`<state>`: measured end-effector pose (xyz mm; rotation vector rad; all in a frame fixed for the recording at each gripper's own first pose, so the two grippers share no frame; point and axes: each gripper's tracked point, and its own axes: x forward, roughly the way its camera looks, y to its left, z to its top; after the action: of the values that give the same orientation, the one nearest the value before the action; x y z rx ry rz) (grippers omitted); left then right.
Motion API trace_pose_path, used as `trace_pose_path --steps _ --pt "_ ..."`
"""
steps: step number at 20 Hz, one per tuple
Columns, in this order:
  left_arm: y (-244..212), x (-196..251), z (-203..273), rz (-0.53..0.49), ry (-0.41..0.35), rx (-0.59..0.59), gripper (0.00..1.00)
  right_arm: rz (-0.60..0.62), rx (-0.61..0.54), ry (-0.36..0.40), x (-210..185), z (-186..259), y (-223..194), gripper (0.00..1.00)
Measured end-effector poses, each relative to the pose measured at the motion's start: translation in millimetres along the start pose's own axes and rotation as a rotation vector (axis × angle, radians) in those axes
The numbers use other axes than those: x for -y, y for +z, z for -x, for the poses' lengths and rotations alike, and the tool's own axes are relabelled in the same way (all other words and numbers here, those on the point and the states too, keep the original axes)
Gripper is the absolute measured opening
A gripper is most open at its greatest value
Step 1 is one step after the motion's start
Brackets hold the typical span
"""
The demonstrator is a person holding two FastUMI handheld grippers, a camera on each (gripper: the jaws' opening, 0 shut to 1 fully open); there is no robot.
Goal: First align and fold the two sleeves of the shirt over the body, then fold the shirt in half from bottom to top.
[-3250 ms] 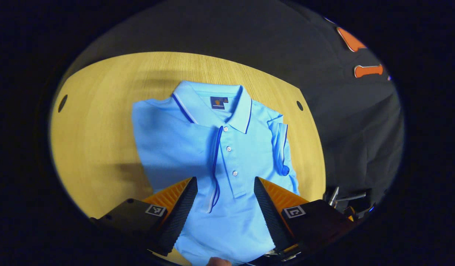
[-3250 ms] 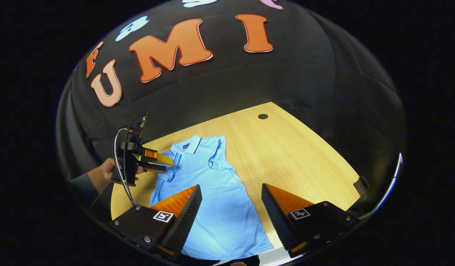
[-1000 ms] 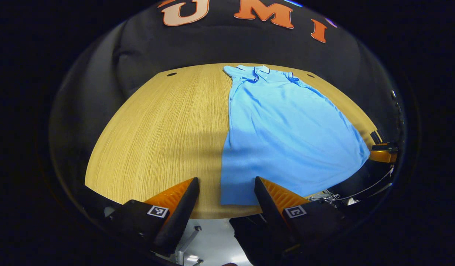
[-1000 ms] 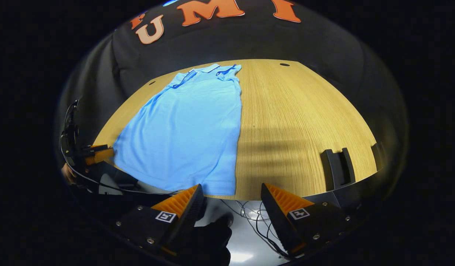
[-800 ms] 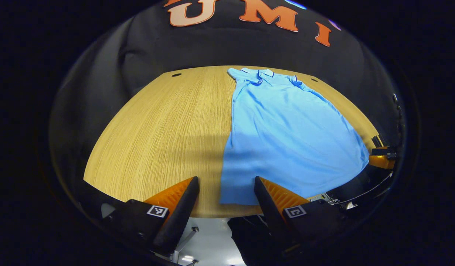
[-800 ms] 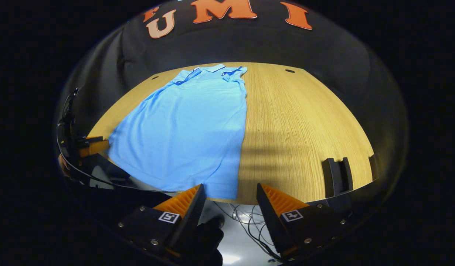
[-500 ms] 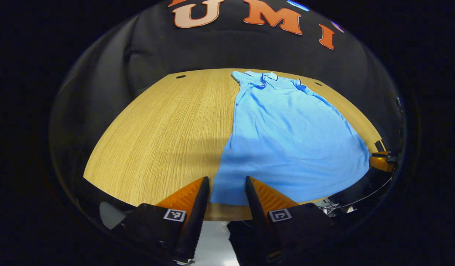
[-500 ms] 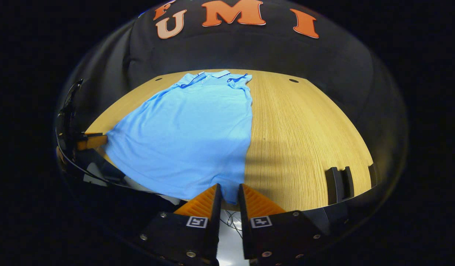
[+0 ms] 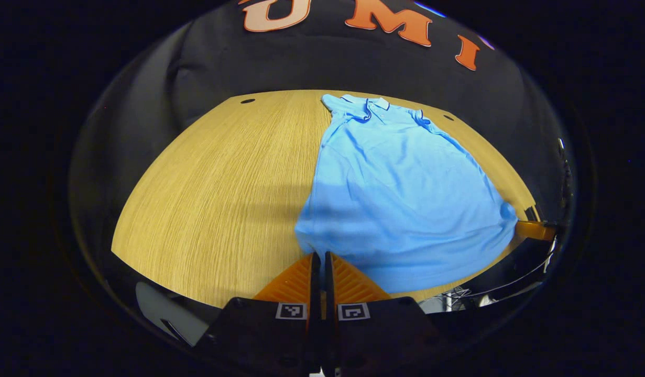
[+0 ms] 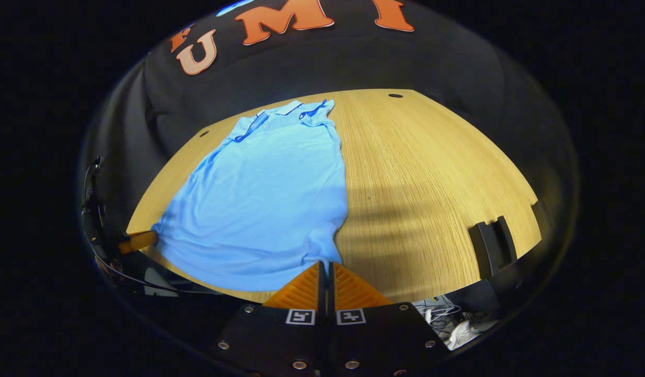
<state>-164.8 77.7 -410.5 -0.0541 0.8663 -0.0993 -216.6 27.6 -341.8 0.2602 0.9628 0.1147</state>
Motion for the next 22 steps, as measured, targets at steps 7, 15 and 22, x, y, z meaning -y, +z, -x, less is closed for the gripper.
trace_pose_path --steps 7,15,22 --pt "71.6 4.3 14.2 0.078 -0.091 0.081 0.08 -0.057 0.099 0.028 -0.2 12.8 57.6 0.00" --pt "133.4 5.7 35.1 0.071 -0.147 0.113 0.08 -0.079 0.171 -0.001 25.2 30.2 118.6 0.01" --pt "173.6 -3.4 36.8 0.048 -0.111 0.128 0.08 -0.050 0.148 0.058 28.1 30.3 135.6 0.00"
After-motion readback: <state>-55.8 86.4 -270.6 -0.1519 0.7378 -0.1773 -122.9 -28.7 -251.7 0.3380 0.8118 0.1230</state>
